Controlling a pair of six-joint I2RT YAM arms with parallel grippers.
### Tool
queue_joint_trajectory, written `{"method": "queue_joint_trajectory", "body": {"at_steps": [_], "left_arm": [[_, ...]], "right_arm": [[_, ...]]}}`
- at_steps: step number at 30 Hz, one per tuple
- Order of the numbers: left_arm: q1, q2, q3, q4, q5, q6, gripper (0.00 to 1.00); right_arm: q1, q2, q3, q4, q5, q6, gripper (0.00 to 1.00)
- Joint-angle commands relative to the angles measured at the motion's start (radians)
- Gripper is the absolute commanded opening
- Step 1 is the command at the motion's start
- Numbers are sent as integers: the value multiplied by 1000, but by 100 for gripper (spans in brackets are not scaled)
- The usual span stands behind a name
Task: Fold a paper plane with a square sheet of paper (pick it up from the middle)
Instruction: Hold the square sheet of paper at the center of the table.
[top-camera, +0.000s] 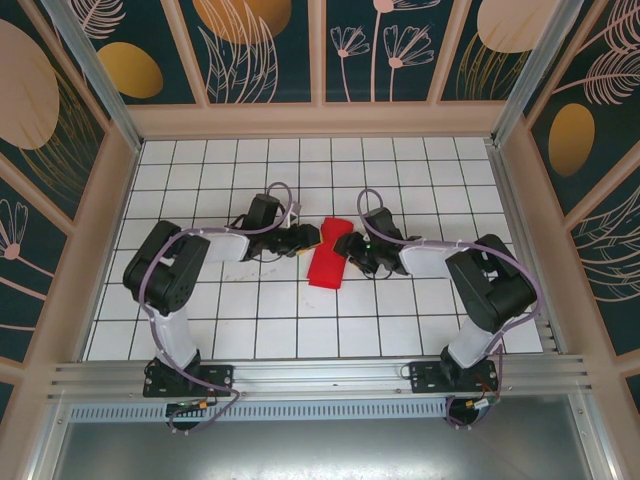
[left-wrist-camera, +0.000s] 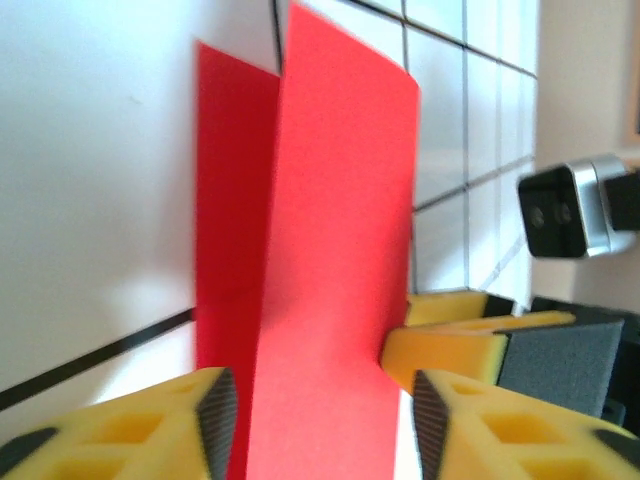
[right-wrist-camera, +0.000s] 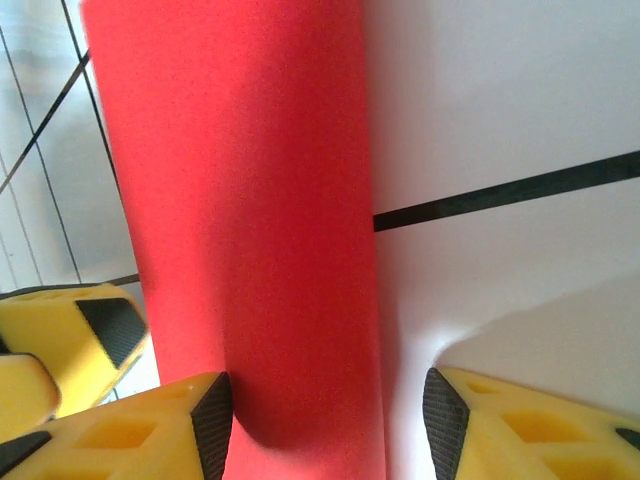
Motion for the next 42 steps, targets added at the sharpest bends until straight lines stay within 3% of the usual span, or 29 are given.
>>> {"method": "queue_joint_trajectory", "body": {"at_steps": [1,7,18,42], "left_arm": [[4,-127,5,-158,-243,60,61],[3,-241,-18,-210,-356,65,63],[3,-245,-17,-219,-338,73,63],[3,-221,-9,-213,-266,90,61]], "right_arm": [[13,30,35,-94,73,-15,56],[30,63,92,-177,100,-55,55],[47,130,204,-316,136,-108,54],[54,221,272,-401,135,-145,55]]}}
